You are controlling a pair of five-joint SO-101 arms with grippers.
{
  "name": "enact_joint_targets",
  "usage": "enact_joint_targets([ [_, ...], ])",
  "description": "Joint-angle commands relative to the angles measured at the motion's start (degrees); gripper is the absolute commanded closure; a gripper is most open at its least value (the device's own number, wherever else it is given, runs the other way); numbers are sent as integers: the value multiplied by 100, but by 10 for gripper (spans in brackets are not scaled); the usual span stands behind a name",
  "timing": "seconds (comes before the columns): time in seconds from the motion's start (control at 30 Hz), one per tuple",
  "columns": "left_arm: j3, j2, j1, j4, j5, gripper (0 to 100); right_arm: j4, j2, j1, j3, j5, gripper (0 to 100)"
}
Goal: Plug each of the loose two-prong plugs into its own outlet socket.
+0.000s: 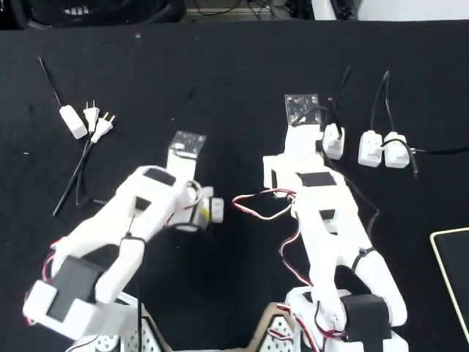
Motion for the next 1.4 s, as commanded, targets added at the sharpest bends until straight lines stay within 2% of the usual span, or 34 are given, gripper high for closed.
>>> enact_joint_targets([
  [0.0, -1033, 334, 84, -141, 791, 733, 9, -233, 70, -22, -26, 984],
  [0.1, -1376, 589, 92, -149, 1011, 733, 9, -233, 70, -22, -26, 984],
  [0.3, -1684, 879, 479, 0, 985, 732, -105, -224, 62, 22, -26, 984],
  [0.4, -1903, 818, 585, 387, 914, 732, -105, -224, 62, 22, -26, 984],
  [0.5, -2255, 607, 435, 1090, 378, 736, -105, -224, 70, 22, -26, 984],
  [0.63, -2668, 229, -312, 1969, -264, 736, -105, -224, 70, 31, -26, 984],
  [0.77, -2941, -141, -1464, 2426, -730, 736, -105, -224, 62, 31, -26, 984],
  [0.93, -3002, -123, -3415, 1811, -1231, 737, -105, -224, 44, 31, -35, 984],
  [1.03, -3020, 176, -4145, 1310, -1556, 737, -105, -224, 44, 40, -35, 984],
  [1.17, -3064, 554, -4462, 905, -1987, 737, -229, -224, 35, 127, -35, 984],
  [1.37, -3811, 1073, -4321, 818, -2040, 737, -510, -224, 35, 303, -35, 984],
])
